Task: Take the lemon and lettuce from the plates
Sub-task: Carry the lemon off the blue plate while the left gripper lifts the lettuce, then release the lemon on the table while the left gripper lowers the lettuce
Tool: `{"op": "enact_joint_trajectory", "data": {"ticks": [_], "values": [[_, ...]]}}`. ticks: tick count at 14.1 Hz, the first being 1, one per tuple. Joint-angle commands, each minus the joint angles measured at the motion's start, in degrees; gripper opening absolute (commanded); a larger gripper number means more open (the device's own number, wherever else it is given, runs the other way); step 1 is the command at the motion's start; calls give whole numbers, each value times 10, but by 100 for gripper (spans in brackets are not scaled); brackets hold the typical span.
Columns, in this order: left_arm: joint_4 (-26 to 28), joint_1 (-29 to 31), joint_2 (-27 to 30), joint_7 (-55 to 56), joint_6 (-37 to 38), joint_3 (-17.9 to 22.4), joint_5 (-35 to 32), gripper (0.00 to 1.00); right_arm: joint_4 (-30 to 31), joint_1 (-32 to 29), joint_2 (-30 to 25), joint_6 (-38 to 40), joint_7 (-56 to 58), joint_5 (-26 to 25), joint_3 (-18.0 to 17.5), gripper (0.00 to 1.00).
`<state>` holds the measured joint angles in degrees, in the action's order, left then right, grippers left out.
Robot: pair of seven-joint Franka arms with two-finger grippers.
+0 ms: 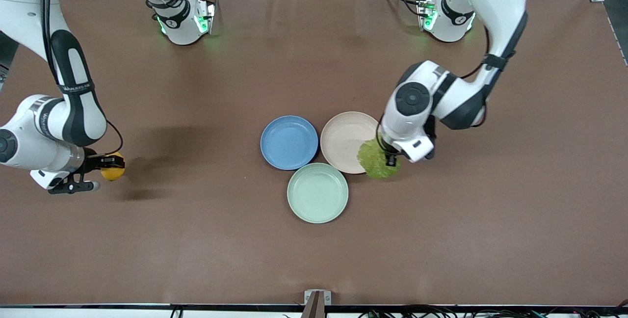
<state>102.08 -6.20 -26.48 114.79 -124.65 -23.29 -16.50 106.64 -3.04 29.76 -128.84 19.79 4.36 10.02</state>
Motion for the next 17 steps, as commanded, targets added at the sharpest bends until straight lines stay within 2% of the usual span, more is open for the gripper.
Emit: {"op": "enact_joint_trajectory", "data": {"ticks": [1,6,8,9,10,11,13,15,16,17], "values": [[12,52,22,-100,8,-5,-1,0,11,-16,5,-33,1,-7,-11,33],[33,154,18,-276,8,-4,-2,0,22,-17,26,-62,-5,-7,-10,34],[36,204,7,-347,8,-4,-2,0,30,-17,28,-80,-4,-7,-10,39],[35,221,-8,-376,6,-4,-2,0,30,-17,28,-77,-5,-7,-10,53],[34,232,-20,-397,1,-4,-5,0,29,-15,28,-70,-4,-7,-10,84],[31,250,-37,-424,-1,-4,-5,0,25,-14,18,-56,-4,-7,-9,98],[30,262,-60,-453,-11,-4,-5,2,8,-10,-34,-20,-4,-7,-10,99],[29,262,-78,-453,-15,-4,-5,20,-4,6,-88,37,-7,-7,-11,99],[27,262,-80,-453,-18,-4,-5,33,-13,11,-113,78,-18,-8,-11,99],[25,262,-80,-454,-18,-3,-6,54,-24,18,-134,116,-37,-8,-11,99]]}}
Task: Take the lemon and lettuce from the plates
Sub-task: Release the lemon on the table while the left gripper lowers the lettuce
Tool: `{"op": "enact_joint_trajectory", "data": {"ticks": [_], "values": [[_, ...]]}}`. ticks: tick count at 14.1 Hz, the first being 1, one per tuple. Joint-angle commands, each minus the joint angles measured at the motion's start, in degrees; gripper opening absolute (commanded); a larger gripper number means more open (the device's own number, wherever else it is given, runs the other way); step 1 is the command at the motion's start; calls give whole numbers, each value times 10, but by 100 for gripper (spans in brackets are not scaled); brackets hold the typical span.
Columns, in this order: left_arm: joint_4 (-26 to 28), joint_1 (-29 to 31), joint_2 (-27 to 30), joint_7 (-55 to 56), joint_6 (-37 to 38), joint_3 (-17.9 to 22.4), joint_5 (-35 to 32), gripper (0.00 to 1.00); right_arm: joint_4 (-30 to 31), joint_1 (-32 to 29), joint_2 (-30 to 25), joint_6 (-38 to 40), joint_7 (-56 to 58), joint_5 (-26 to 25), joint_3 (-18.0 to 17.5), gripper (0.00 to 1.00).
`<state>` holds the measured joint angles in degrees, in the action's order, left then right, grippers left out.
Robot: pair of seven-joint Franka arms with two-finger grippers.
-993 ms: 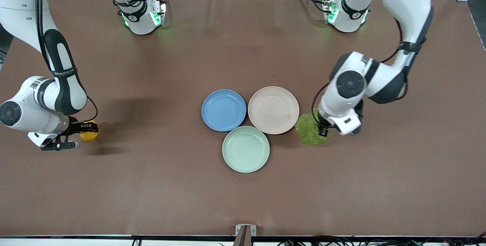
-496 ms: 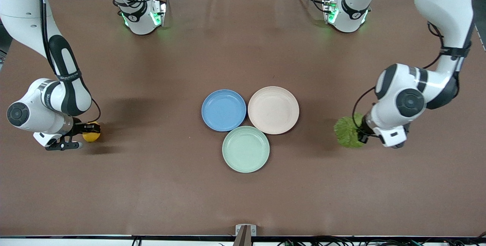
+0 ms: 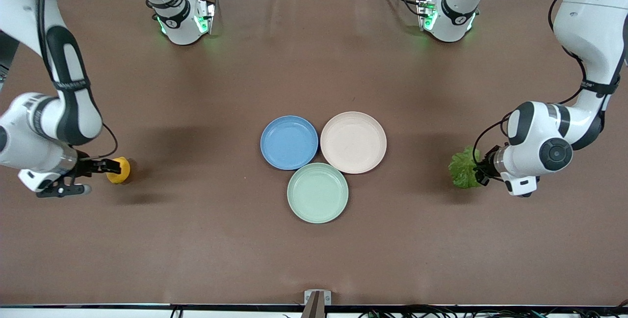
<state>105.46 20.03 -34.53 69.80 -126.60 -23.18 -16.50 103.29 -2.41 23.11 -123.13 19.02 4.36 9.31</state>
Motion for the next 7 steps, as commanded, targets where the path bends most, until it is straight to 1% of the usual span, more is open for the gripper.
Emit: {"op": "enact_joint_trajectory", "data": {"ticks": [1,2,3,5,7], "values": [[-9,-1,3,-4,2,-3,-7,86,-2,24,-85,101,-48,-12,-4,99],[-10,-2,10,-5,3,-3,-9,100,-13,38,-108,142,-73,-22,-4,99],[-21,-3,20,-4,6,-4,-10,100,-20,49,-132,179,-96,-31,-6,99],[-61,-3,41,-15,58,-10,-4,100,-32,72,-176,236,-129,-34,-8,99],[-106,-1,59,-68,120,-45,1,100,-67,88,-193,294,-156,-34,-8,99]]}}
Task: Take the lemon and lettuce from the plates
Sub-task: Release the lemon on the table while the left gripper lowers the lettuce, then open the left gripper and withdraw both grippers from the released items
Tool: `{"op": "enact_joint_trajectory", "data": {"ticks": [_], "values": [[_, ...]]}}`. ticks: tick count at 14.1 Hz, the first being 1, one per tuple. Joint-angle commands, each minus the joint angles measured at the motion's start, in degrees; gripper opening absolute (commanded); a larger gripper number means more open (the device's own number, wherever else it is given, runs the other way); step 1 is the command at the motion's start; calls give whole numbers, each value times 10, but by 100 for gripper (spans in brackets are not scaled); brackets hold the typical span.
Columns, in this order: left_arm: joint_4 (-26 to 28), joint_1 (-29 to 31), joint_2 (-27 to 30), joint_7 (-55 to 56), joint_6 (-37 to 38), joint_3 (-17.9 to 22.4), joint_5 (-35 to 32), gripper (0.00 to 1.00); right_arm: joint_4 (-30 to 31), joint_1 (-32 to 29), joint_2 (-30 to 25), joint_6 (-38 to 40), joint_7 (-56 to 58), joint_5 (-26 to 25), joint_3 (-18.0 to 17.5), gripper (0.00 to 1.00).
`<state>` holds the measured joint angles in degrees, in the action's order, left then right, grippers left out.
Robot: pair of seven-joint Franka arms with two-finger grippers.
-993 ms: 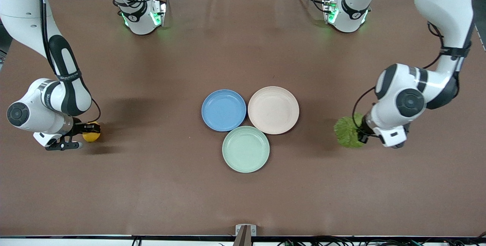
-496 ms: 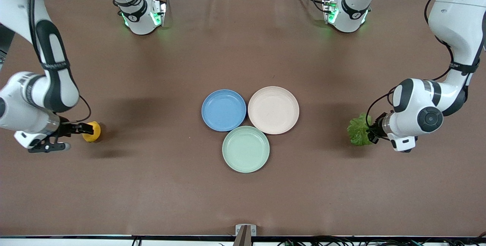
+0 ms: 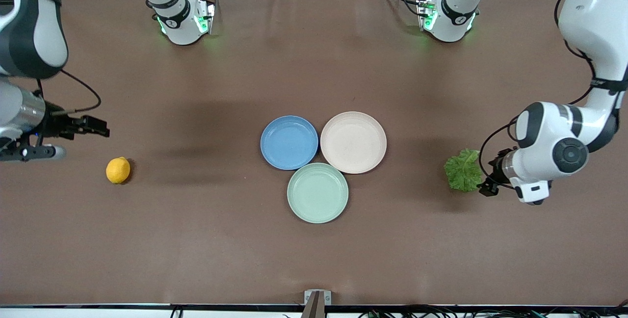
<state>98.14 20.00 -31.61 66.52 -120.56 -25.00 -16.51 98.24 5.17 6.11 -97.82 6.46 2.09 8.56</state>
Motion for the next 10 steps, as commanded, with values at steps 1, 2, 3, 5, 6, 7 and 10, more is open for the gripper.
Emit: {"op": "enact_joint_trajectory", "data": {"ticks": [1,2,3,5,6,7,10], "values": [[-52,2,47,-50,86,-37,10,100,-50,14,-23,80,-32,-11,0,99],[-65,1,64,-64,103,-45,12,100,-74,14,-22,103,-32,-10,0,99],[-77,1,82,-90,118,-51,13,100,-91,14,-22,113,-32,-10,0,99],[-96,2,116,-169,167,-51,13,100,-108,10,-22,117,-26,-10,2,100],[-103,0,131,-207,194,-51,13,100,-121,9,-21,118,-30,-10,3,100],[-108,1,152,-238,214,-50,10,100,-134,8,-18,119,-29,-11,3,100],[-108,9,216,-355,254,-47,14,100,-154,-7,-21,129,-27,-3,7,100]]}}
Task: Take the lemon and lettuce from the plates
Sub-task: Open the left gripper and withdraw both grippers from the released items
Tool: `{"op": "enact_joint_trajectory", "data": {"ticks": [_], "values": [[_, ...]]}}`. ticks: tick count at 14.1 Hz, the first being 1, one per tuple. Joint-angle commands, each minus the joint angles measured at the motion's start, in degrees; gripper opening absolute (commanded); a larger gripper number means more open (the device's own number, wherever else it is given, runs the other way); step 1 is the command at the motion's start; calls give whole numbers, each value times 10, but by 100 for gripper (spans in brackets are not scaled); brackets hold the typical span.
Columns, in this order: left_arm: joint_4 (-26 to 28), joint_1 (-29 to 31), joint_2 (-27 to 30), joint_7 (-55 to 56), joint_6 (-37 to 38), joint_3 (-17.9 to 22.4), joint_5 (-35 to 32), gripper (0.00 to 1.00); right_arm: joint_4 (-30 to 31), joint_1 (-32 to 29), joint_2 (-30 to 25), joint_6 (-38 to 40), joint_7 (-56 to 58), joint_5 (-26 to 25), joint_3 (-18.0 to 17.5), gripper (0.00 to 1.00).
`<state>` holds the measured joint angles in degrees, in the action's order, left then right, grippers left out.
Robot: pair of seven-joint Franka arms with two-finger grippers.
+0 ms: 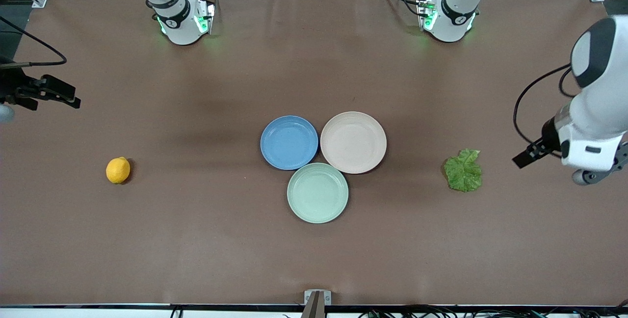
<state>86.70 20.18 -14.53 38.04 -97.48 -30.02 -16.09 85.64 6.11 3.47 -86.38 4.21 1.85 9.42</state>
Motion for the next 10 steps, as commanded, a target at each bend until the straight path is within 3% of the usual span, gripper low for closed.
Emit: {"op": "enact_joint_trajectory", "data": {"ticks": [1,4,5,6,7,10], "values": [[7,7,60,-101,31,3,11,100,-40,-29,6,21,-4,2,-3,100],[6,-3,94,-186,56,11,22,100,-42,-31,2,52,-2,-5,-4,100],[14,-36,109,-204,56,49,30,100,-39,-31,-5,52,-2,-7,-5,100],[33,-83,125,-220,59,112,60,100,-31,-30,-11,53,-2,-7,-6,100],[54,-108,147,-229,60,158,115,100,-16,-31,-24,46,-3,-6,-6,100],[86,-143,182,-234,61,198,139,100,15,-34,-46,33,-3,-5,-5,100]]}}
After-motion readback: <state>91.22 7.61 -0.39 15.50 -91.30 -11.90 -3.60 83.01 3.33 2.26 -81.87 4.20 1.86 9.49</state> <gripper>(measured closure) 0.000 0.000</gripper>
